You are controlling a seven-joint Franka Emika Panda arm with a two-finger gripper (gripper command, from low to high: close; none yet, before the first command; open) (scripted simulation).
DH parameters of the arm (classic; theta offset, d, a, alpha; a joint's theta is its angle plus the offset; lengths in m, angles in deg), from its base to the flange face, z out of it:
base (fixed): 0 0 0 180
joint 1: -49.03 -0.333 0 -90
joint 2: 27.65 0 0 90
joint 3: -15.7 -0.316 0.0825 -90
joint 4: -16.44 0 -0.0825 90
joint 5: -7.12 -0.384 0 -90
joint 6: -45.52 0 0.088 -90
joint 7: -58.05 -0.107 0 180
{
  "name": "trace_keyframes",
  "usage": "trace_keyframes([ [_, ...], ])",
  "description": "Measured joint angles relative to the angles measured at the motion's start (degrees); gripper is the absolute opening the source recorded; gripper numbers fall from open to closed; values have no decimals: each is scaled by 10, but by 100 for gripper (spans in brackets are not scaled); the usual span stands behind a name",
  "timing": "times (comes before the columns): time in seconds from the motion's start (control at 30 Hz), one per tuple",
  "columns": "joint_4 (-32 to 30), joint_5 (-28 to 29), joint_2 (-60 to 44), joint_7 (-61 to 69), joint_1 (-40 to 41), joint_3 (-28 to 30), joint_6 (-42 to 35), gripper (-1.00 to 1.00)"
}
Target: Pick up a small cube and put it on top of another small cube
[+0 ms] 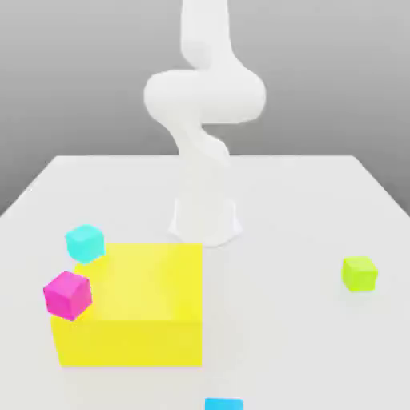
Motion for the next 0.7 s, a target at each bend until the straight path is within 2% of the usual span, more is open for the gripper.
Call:
trace_keyframes([
  [0.43, -147, 59, -257, -307, -6, -276, 159, 0],
  [0.6, -203, 88, -356, -428, -32, -355, 218, 0],
  [0.7, -237, 92, -412, -491, -88, -385, 255, 0],
])
